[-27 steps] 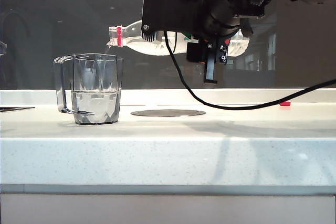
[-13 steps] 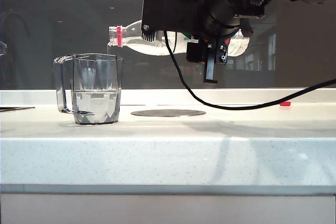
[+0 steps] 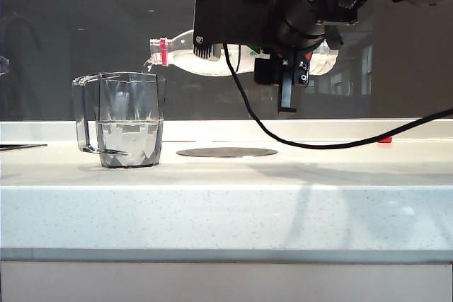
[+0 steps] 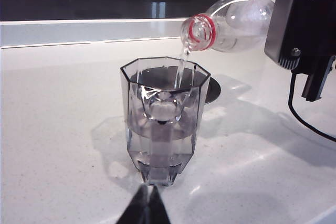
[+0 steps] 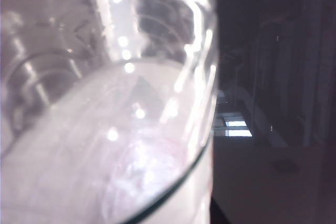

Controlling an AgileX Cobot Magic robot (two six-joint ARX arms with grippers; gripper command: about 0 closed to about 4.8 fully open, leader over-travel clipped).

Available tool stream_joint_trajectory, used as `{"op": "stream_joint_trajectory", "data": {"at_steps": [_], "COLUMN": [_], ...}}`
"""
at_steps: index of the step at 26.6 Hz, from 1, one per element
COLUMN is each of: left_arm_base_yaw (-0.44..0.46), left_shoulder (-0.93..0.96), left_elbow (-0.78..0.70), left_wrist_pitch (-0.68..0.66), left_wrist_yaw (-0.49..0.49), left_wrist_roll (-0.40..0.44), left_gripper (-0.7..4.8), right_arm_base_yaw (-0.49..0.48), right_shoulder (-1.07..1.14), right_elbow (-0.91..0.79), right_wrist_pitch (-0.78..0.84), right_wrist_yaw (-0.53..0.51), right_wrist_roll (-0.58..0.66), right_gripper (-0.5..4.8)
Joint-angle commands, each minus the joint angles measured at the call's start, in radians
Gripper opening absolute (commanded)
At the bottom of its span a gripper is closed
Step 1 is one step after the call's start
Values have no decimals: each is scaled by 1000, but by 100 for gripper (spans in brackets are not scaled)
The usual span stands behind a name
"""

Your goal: Pick up the mineral water bottle on the table and pour water into the mug until it's half full.

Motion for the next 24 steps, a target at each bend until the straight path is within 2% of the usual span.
{"op": "stream_joint_trajectory", "data": {"at_steps": [1, 19, 24], "left_arm_base_yaw": [1, 1, 1], "left_shoulder": [0, 0, 0], "left_elbow": [3, 3, 3], "left_wrist_pitch": [11, 11, 11], "left_wrist_yaw": [4, 4, 4], "left_wrist_roll": [2, 1, 1], "left_gripper": [-4, -4, -4], "right_arm_base_yaw": [0, 1, 9], "right_shoulder": [-10, -10, -10], "right_elbow": [10, 10, 10], "right_wrist_pitch": [41, 41, 41], "right_wrist_yaw": [0, 0, -2], "right_wrist_roll": [4, 10, 80], "right_gripper": [232, 232, 231]}}
